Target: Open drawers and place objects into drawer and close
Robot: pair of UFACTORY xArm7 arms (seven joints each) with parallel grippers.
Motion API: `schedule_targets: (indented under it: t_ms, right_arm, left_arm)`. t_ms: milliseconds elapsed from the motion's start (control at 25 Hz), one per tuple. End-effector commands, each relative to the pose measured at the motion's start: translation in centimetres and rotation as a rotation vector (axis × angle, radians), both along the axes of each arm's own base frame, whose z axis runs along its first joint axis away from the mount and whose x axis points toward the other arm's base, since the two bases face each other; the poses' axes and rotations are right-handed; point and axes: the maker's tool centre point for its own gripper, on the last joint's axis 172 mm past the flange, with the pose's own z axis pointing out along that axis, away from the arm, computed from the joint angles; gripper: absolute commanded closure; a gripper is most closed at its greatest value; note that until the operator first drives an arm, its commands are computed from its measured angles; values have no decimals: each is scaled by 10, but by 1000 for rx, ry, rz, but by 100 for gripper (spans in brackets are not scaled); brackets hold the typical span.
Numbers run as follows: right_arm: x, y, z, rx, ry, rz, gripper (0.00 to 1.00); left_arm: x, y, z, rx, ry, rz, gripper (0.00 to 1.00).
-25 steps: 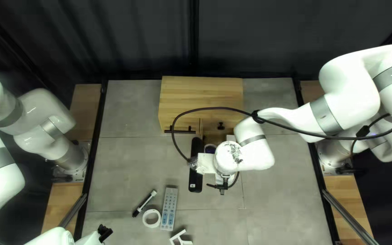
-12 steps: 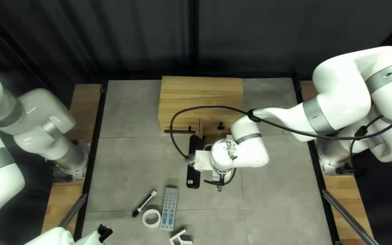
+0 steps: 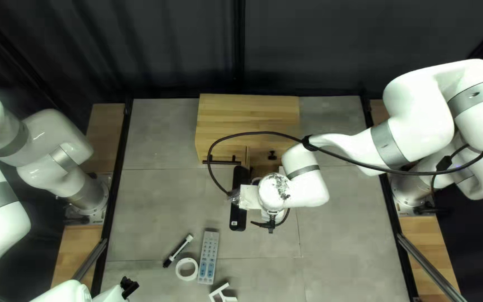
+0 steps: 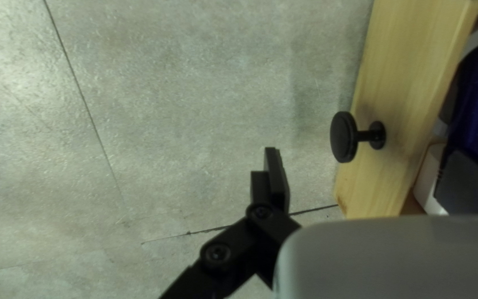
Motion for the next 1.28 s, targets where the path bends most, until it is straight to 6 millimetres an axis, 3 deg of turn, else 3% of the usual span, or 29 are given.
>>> schedule_targets:
  t_ms: [40,480,880,1040,1160,1280]
  right_arm:
    - [0,2,-1,1,-1,0,0]
    - [-2,-6,1,-22,11,-2,0]
    - [-10,-67,23,-95,-18,-32,0]
    - [-9,-57,40,-102,-41,-24,0]
    - [-4,-33,58,-105,-48,3,0]
    - [-2,-19,58,-115,-50,44,0]
  left_arm:
    - [0,0,0,0,0,0,0]
    - [0,0,0,0,0,0,0]
    - [0,0,0,0,0,0,0]
    - [0,0,0,0,0,0,0]
    - [0,0,0,0,0,0,0]
    - [0,0,0,0,0,0,0]
